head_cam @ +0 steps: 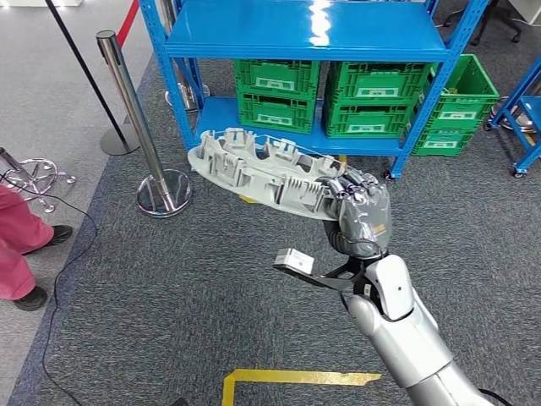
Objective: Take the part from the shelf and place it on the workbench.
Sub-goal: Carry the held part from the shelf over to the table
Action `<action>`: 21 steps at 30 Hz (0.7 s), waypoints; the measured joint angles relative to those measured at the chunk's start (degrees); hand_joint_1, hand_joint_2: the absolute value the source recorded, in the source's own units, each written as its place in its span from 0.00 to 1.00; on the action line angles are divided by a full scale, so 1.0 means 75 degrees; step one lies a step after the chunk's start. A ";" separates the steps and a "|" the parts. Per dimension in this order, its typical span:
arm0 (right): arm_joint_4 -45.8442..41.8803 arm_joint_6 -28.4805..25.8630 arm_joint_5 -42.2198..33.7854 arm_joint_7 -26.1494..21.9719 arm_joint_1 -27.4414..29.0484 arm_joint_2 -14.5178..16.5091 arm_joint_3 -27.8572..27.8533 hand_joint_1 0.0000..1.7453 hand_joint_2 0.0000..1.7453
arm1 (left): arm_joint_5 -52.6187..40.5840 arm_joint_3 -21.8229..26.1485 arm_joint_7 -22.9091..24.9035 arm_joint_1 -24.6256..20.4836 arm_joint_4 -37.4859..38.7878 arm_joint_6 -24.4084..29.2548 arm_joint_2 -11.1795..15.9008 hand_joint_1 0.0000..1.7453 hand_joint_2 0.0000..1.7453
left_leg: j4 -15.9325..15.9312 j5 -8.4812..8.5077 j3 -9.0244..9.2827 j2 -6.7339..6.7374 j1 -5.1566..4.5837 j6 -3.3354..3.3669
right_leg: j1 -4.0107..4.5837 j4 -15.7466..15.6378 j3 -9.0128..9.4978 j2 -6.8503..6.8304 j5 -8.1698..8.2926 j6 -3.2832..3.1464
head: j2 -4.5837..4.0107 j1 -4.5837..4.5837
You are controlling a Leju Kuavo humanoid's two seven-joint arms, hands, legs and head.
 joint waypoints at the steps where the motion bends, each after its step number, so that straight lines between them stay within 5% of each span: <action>1: 0.0008 0.0016 -0.0034 -0.0020 0.0000 0.0000 -0.0008 1.00 1.00 | 0.0000 -0.0001 0.0000 0.0000 0.0000 0.0017 0.0000 0.00 1.00 | 0.0015 -0.0002 -0.0007 -0.0001 -0.0008 0.0013 | -0.0008 -0.0005 -0.0001 -0.0002 0.0008 0.0012 | 0.0000 -0.0003; 7: 0.0029 0.0103 -0.0181 -0.0080 0.0002 0.0001 -0.0063 1.00 1.00 | -0.0017 -0.0008 0.0020 -0.0003 0.0000 0.0027 -0.0007 0.00 1.00 | -0.0092 0.0085 0.0009 0.0063 0.0022 0.0143 | -0.0020 0.0078 -0.0089 0.0026 -0.0072 0.0114 | 0.0001 0.0008; 11: 0.0036 0.0117 -0.0235 -0.0090 0.0016 0.0000 -0.0116 1.00 1.00 | -0.0043 -0.0013 0.0020 -0.0008 0.0000 -0.0008 -0.0011 0.00 1.00 | -0.0163 0.0136 0.0000 0.0224 0.0077 0.0195 | -0.0086 0.1801 -0.0891 0.0023 -0.0932 0.0247 | 0.0001 0.0037; 13: 0.0045 0.0125 -0.0240 -0.0089 0.0039 0.0000 -0.0134 1.00 1.00 | -0.0046 -0.0013 0.0020 -0.0005 0.0000 -0.0028 -0.0011 0.00 1.00 | -0.0156 0.0129 -0.0003 0.0331 0.0097 0.0176 | -0.0139 0.2163 -0.1056 0.0003 -0.0929 0.0321 | 0.0001 0.0035; 16: 0.0049 0.0135 -0.0242 -0.0090 0.0035 0.0001 -0.0151 1.00 1.00 | -0.0047 -0.0012 0.0018 -0.0023 0.0000 -0.0044 0.0004 0.00 1.00 | -0.0084 0.0074 0.0003 0.0482 0.0133 0.0046 | -0.0181 0.0791 -0.0374 -0.0354 -0.0226 0.0423 | 0.0001 0.0055; 18: 0.0044 0.0136 -0.0243 -0.0091 0.0015 0.0002 -0.0152 1.00 1.00 | -0.0048 -0.0012 0.0012 -0.0036 0.0000 -0.0048 0.0028 0.00 1.00 | 0.0003 0.0031 -0.0016 0.0578 0.0087 -0.0062 | -0.0161 0.0154 -0.0056 -0.0625 -0.0057 0.0354 | 0.0001 0.0078; 21: 0.0041 0.0137 -0.0245 -0.0090 0.0030 0.0003 -0.0166 1.00 1.00 | -0.0048 -0.0013 0.0005 -0.0035 0.0000 -0.0052 0.0047 0.00 1.00 | 0.0045 -0.0007 -0.0009 0.0749 0.0071 -0.0145 | -0.0151 0.0144 -0.0092 -0.0442 -0.0054 0.0135 | 0.0002 0.0052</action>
